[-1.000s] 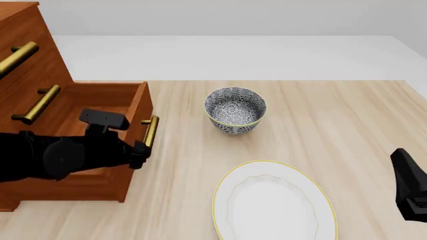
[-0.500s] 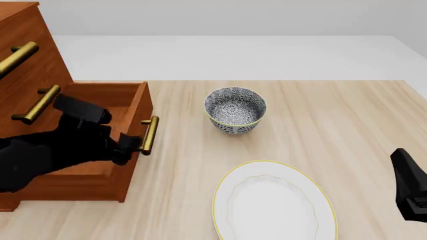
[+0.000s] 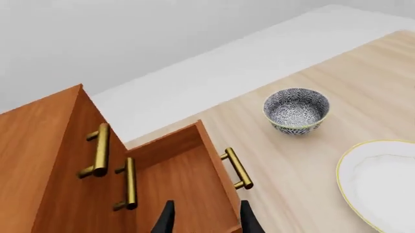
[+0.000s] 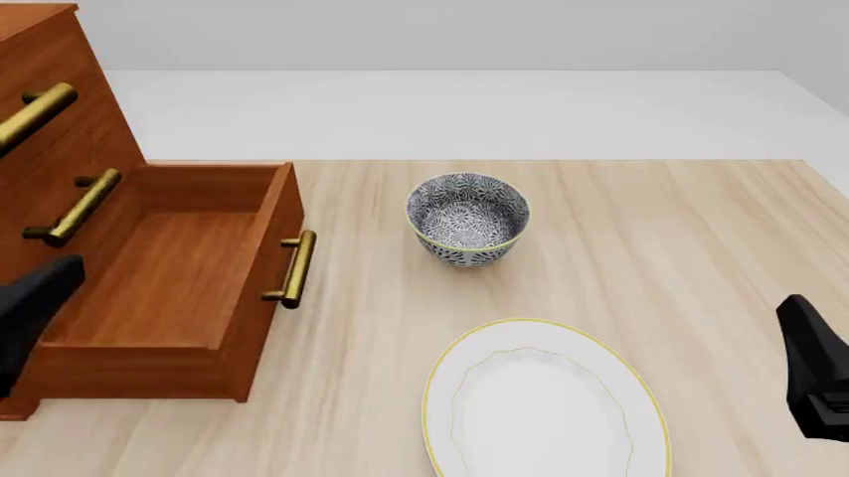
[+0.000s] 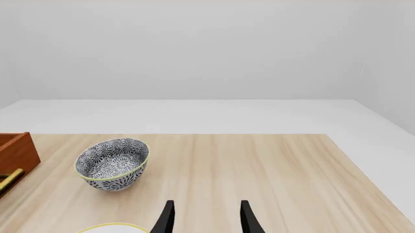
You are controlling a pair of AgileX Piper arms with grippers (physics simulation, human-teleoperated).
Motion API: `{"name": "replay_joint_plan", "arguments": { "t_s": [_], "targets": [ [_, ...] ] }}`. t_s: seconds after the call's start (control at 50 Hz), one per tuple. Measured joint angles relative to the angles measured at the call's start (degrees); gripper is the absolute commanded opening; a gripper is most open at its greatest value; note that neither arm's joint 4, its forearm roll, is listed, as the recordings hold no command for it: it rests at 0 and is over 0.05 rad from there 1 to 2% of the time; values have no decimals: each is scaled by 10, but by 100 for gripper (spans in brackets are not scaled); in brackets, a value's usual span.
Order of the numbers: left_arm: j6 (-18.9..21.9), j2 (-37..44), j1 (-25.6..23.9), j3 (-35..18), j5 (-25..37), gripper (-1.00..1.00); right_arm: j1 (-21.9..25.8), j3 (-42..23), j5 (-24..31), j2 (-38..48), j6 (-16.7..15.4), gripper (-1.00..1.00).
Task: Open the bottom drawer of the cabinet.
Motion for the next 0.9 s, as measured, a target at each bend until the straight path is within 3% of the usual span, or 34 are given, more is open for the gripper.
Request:
{"name": "replay_joint_plan", "arguments": {
  "t_s": [0.3,0.64,0.9],
  "targets": [
    [-16,-117,35,-93,105,100,0,0,0,0,0,100],
    [-39,-144,87,-297,256,100,0,0,0,0,0,100],
    [-52,-148,111,-379,334,100,0,0,0,0,0,100]
  ]
}}
